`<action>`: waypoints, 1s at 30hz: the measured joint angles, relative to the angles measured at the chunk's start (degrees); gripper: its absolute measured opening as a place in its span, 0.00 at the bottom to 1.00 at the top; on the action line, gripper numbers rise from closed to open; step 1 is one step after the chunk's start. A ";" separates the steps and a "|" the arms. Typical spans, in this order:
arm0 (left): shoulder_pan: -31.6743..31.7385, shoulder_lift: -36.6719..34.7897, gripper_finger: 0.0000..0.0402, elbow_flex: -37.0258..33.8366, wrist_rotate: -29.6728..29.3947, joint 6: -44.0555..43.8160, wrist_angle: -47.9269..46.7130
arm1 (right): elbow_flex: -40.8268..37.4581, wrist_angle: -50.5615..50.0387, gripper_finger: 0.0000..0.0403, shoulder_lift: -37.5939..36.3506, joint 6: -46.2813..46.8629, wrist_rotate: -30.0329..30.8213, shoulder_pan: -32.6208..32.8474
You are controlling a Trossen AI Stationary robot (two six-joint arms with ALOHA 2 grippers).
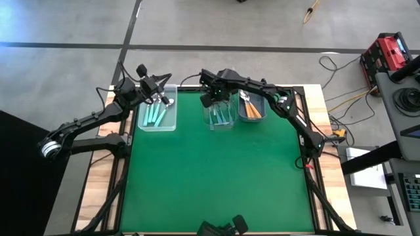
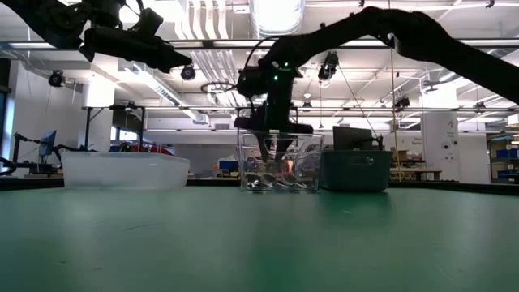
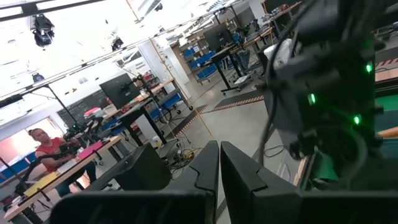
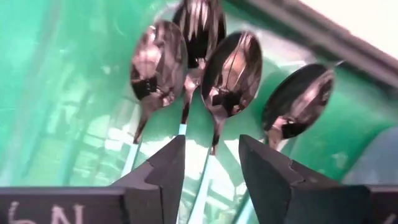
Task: Sort silverware by color (type)
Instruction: Adjust the transparent bin
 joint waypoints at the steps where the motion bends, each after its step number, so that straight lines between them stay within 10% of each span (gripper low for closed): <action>1: 0.00 0.00 0.00 0.00 0.02 0.00 0.00 | 0.00 -0.10 0.35 -0.65 -1.10 0.01 -0.01; 19: -2.02 -1.24 0.00 0.00 2.47 -7.39 1.11 | -1.66 0.03 0.04 -17.10 -29.84 -5.65 6.40; 30: -15.81 -2.31 0.00 0.00 9.40 -17.73 -6.18 | -24.21 9.82 0.02 -31.76 -32.76 -13.59 14.62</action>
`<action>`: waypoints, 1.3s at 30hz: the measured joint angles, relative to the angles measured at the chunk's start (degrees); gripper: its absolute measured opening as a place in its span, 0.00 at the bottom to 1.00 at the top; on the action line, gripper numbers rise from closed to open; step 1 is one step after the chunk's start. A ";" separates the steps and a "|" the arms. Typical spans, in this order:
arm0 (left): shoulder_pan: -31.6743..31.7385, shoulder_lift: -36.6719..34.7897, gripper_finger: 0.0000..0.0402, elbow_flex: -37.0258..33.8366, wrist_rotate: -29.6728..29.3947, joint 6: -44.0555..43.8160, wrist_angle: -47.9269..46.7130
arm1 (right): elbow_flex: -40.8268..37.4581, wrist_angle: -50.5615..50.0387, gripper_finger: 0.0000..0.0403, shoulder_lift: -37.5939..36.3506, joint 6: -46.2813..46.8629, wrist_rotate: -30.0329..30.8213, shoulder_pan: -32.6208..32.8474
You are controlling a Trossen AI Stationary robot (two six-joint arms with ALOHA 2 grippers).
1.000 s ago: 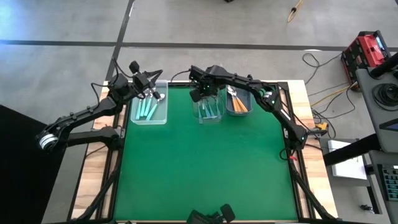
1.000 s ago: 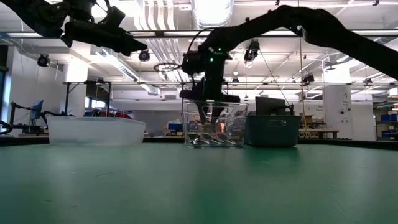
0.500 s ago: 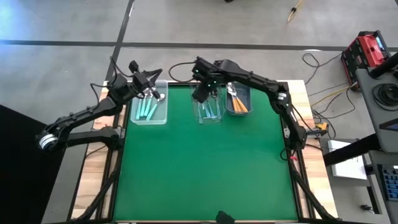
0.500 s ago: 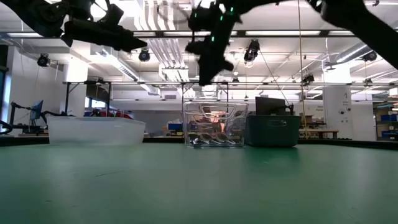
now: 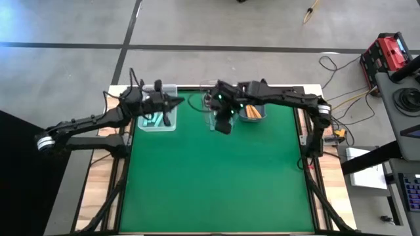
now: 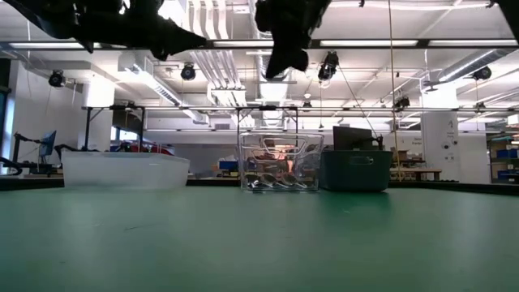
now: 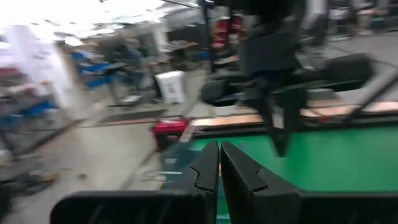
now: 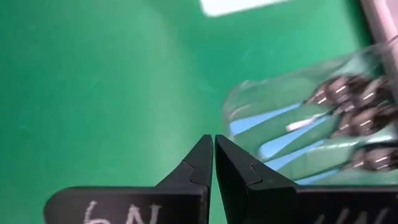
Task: Sort silverware by color (type)
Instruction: Adjust the transparent bin
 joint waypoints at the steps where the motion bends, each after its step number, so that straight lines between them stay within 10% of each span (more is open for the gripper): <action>1: -1.61 0.09 0.00 0.00 0.00 -0.31 -0.66 | -2.94 1.61 0.02 -1.32 1.10 0.04 0.54; 18: -17.19 14.79 0.00 0.02 -5.07 -10.85 1.60 | -41.02 17.67 0.02 -13.89 20.60 7.57 2.24; 39: -18.79 44.52 0.00 6.10 -20.72 -15.84 10.90 | -45.59 23.94 0.02 -13.95 22.58 16.96 1.96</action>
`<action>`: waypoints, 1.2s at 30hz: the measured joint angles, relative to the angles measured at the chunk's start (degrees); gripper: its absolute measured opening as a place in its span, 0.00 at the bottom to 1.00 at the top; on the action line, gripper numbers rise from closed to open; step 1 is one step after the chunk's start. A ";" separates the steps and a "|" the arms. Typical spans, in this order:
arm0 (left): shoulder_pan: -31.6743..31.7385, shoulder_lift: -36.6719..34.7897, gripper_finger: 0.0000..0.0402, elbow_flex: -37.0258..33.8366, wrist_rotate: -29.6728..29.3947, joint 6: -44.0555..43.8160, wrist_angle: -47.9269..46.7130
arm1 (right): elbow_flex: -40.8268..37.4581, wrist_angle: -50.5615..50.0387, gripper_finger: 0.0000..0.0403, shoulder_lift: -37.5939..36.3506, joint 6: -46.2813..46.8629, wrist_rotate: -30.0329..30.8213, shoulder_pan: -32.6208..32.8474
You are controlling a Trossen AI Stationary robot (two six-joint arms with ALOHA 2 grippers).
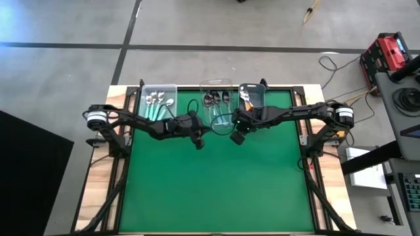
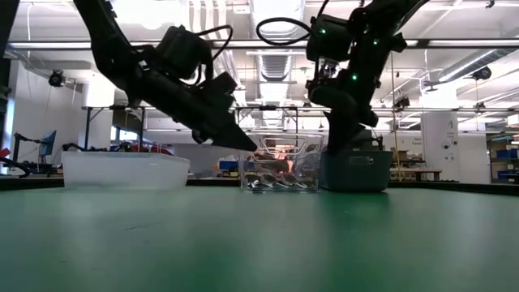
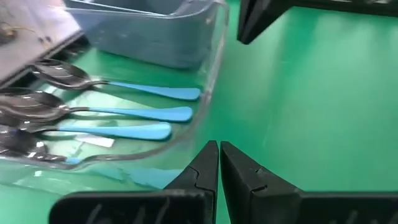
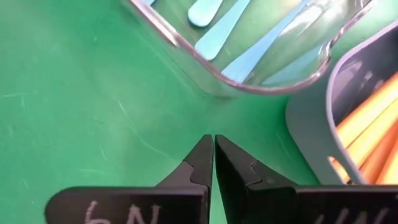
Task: Sort silverware by color (type)
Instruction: Adjust the transparent bin, then return to Home Position
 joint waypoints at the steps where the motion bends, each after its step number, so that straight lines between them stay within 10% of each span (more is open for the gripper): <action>1: 0.00 0.14 0.00 0.14 -0.78 0.00 0.00 | 0.11 0.08 0.02 0.00 -0.19 0.02 0.00; 22: -0.32 -1.20 0.00 0.12 -8.16 -1.46 -2.49 | -0.04 1.25 0.02 0.02 -0.66 -0.05 0.37; 36: -9.99 -30.35 0.00 -5.93 -4.25 6.18 -8.54 | -4.96 12.81 0.02 -6.02 -3.32 1.88 14.11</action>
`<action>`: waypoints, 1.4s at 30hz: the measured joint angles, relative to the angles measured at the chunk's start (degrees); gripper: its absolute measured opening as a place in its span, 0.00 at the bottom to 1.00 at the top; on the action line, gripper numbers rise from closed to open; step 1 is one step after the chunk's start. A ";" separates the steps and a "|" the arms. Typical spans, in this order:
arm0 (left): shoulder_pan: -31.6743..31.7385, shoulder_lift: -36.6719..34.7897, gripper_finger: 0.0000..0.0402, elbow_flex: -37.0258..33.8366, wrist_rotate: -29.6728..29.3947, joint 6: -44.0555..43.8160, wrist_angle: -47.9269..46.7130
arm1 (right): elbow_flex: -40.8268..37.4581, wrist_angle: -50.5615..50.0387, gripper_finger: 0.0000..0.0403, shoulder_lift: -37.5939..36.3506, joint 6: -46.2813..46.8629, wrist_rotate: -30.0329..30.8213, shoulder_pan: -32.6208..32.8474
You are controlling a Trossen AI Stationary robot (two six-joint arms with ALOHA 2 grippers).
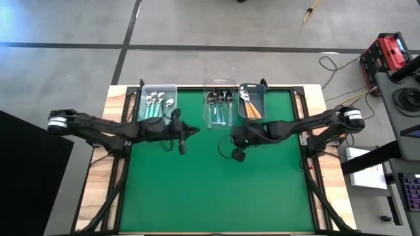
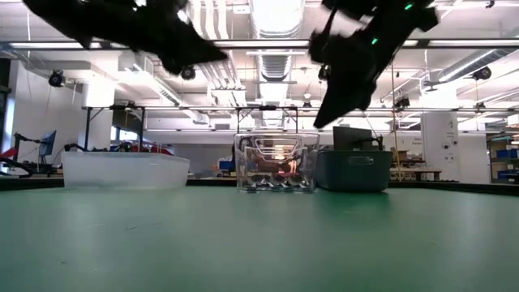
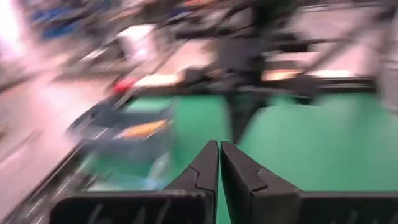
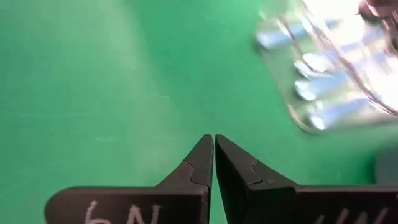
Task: Sort silverware by color (type)
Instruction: Return to Home Position
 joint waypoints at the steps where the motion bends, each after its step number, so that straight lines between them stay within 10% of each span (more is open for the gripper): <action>1: -1.29 -1.99 0.00 -0.32 2.59 2.22 -0.40 | -0.97 1.65 0.02 -0.89 -0.20 0.93 1.53; 6: -7.76 -9.53 0.00 -0.55 11.37 8.79 -5.36 | -6.42 12.88 0.02 -5.14 -3.67 2.55 7.93; 19: -15.98 -20.13 0.00 -2.97 9.47 8.33 -15.29 | -17.42 27.11 0.02 -18.47 -12.93 2.12 12.91; 42: -14.96 -53.29 0.00 -26.01 -1.15 10.31 -2.40 | -34.74 31.62 0.02 -45.44 -13.92 0.66 12.93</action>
